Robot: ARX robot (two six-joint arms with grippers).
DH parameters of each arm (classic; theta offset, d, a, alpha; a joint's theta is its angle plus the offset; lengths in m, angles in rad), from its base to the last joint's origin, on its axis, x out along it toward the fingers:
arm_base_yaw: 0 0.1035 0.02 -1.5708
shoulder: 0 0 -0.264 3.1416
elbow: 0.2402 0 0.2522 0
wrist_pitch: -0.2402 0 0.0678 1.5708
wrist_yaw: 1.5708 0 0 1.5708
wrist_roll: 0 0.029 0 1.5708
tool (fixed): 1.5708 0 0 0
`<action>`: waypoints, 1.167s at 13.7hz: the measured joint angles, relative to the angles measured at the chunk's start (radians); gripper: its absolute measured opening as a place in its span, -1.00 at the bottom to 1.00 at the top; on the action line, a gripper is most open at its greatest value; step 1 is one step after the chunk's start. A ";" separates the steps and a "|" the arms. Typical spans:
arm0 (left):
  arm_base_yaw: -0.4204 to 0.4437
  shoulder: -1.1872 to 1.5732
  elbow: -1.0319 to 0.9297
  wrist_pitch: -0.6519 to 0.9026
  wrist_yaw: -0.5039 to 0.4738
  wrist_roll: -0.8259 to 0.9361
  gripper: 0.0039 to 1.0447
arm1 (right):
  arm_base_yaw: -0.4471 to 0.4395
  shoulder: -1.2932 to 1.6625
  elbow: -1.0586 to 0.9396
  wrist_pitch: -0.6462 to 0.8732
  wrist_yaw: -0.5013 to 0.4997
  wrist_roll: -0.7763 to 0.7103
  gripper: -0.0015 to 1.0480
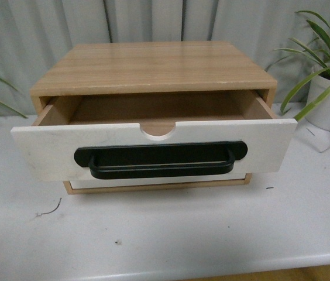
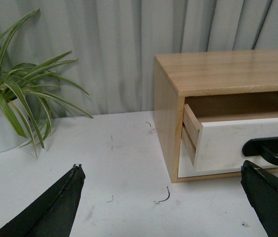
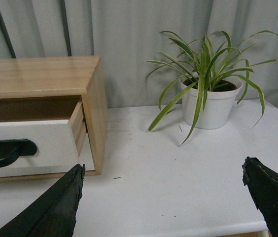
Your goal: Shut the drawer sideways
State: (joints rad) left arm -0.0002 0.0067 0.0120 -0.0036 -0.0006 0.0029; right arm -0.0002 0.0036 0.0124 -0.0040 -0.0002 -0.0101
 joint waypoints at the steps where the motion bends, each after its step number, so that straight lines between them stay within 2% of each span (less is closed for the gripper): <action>1: 0.000 0.000 0.000 0.000 0.000 0.000 0.88 | 0.000 0.000 0.000 0.000 0.000 0.000 0.87; 8: 0.000 0.000 0.000 0.000 0.000 0.000 0.88 | 0.000 0.000 0.000 0.000 0.000 0.000 0.87; 9: 0.000 0.000 0.000 0.000 0.000 0.000 0.88 | 0.009 0.012 0.009 -0.043 0.031 0.035 0.87; 11: -0.023 0.113 0.020 0.032 0.068 -0.051 0.88 | 0.029 0.204 0.077 -0.007 -0.029 0.109 0.87; 12: -0.060 0.246 0.063 0.098 0.123 0.000 0.88 | 0.063 0.347 0.165 0.012 -0.135 0.048 0.87; 13: -0.074 0.346 0.103 0.112 0.177 0.069 0.88 | 0.095 0.466 0.226 -0.018 -0.191 -0.035 0.87; 16: -0.115 0.647 0.197 0.047 0.349 0.351 0.88 | 0.196 0.773 0.378 -0.164 -0.293 -0.329 0.87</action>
State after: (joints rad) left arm -0.1154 0.6540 0.2089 0.0433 0.3485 0.3542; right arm 0.1963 0.7765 0.3904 -0.1684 -0.2928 -0.3393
